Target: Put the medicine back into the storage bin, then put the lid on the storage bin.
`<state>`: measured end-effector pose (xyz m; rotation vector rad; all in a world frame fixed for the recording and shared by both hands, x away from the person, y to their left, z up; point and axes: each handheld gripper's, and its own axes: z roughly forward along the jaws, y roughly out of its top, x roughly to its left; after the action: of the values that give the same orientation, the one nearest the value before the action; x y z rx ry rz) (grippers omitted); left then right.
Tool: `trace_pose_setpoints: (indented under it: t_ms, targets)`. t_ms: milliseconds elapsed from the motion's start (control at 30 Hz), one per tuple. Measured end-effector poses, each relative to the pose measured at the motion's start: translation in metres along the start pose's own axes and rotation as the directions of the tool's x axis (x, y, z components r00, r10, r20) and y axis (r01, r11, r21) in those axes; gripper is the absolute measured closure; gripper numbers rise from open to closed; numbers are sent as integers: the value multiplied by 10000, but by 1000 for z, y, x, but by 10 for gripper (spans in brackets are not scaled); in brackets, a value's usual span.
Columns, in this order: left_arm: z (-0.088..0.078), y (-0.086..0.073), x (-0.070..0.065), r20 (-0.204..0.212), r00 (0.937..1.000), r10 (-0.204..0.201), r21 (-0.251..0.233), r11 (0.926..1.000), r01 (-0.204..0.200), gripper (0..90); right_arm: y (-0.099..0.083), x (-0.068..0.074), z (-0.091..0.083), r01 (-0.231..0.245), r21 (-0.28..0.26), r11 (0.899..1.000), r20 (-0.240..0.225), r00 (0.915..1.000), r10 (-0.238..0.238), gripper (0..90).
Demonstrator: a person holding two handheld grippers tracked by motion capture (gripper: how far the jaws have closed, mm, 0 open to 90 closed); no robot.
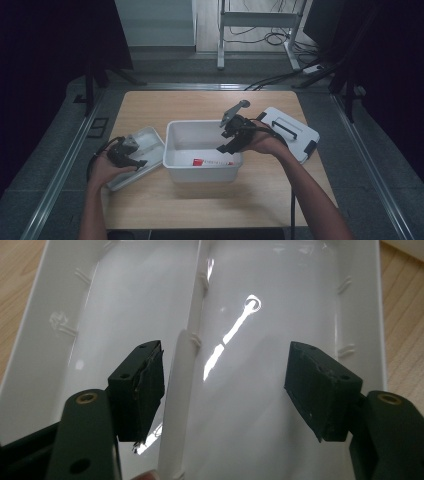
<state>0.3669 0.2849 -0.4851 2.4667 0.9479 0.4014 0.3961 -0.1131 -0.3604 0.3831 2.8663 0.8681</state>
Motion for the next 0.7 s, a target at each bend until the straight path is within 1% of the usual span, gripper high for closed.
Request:
trace_pose_setpoints:
  t_ms: [67,200,267,300,400,467,700]
  targets:
    - [-2,1,0,13,10000,-14,-25,10000,14,322,-4,0,-6,-66,-226,9997,133,9999,69,401]
    - [-7,1,0,49,9999,-125,-155,9998,125,324,-14,3,-19,-275,-932,9953,361,9989,309,394]
    - [-9,1,0,143,9998,-126,-175,9998,128,322,-21,6,-26,-388,-1400,9894,435,9980,453,388]
    - [-10,0,0,128,9998,-152,-159,9998,154,319,-25,7,-29,-461,-1668,9849,459,9975,545,385]
    - [-14,0,2,146,9997,-212,-118,9997,214,310,-35,10,-35,-604,-2138,9750,579,9955,744,374]
    - [-18,2,4,66,9998,-213,-129,9997,214,307,-44,12,-39,-691,-2394,9685,646,9941,869,373]
    - [-25,8,6,-99,9999,20,-74,10000,-21,313,-63,14,-44,-995,-2631,9596,800,9890,1245,378]
